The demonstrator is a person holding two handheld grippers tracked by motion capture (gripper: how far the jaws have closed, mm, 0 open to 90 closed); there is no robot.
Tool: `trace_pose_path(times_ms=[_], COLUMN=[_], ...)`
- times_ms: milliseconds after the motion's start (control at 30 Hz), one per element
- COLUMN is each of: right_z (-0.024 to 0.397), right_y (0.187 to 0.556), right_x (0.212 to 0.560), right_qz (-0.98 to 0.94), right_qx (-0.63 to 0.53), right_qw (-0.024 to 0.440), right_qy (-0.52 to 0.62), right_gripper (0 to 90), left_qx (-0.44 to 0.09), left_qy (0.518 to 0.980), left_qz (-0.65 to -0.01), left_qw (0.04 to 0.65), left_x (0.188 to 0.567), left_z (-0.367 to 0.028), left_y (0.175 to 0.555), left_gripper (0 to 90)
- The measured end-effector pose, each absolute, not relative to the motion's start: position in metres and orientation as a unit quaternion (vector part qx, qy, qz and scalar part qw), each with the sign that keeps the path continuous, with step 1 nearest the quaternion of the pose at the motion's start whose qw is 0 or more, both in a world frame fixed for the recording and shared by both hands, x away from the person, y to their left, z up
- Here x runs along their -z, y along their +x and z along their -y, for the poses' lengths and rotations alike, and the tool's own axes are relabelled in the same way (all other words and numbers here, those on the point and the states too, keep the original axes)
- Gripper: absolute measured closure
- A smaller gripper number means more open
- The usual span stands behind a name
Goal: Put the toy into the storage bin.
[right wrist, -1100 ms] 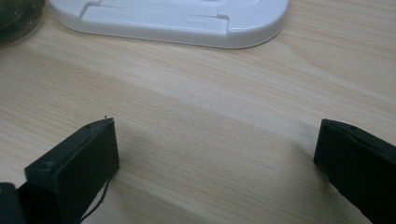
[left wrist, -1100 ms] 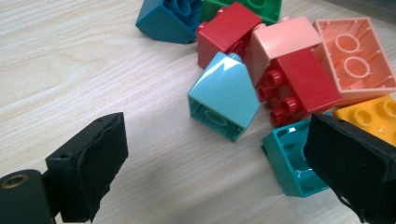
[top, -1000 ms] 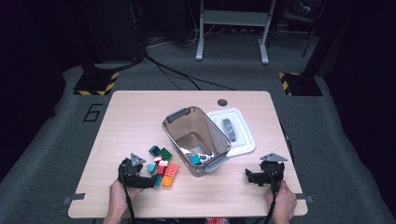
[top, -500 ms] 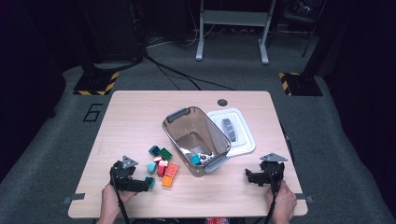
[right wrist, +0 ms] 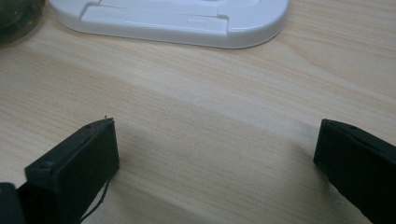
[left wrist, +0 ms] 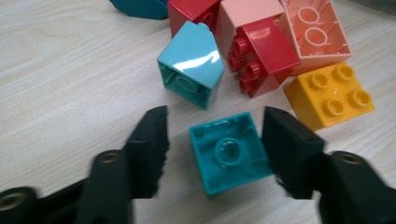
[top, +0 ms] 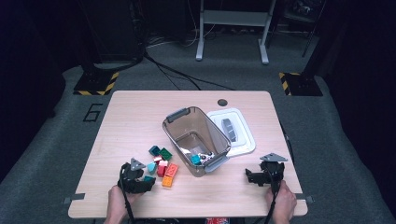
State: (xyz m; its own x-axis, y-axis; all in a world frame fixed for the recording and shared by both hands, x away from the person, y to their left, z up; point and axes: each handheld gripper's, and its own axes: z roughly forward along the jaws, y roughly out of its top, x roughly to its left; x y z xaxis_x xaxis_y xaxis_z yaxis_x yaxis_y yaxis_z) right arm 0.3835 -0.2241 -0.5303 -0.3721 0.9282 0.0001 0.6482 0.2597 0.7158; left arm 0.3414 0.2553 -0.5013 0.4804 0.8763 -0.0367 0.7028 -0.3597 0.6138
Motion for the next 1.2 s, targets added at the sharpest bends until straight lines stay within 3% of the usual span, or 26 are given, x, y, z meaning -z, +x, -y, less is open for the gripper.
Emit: trace_pose_path(times_ms=[100,200,767,1200], right_z=[0.224,0.224,0.224,0.223], right_y=[0.383,0.383,0.383,0.384], right_x=[0.53,0.53,0.53,0.53], right_qz=[-0.763,-0.763,-0.762,-0.762], right_qx=[-0.322,-0.322,-0.321,-0.321], right_qw=[0.217,0.218,0.216,0.217], right_qy=[0.517,0.516,0.519,0.519], right_gripper=[0.0,0.0,0.0,0.0], left_qx=[-0.142,-0.139,-0.147,-0.124], left_qy=[0.809,0.808,0.799,0.816], left_qz=[-0.491,-0.492,-0.485,-0.449], left_qw=[0.288,0.292,0.323,0.342], left_x=[0.504,0.502,0.478,0.439], left_z=[-0.256,-0.259,-0.263,-0.259], left_y=[0.343,0.344,0.349,0.375], left_gripper=[56.5,58.8,59.3,59.2])
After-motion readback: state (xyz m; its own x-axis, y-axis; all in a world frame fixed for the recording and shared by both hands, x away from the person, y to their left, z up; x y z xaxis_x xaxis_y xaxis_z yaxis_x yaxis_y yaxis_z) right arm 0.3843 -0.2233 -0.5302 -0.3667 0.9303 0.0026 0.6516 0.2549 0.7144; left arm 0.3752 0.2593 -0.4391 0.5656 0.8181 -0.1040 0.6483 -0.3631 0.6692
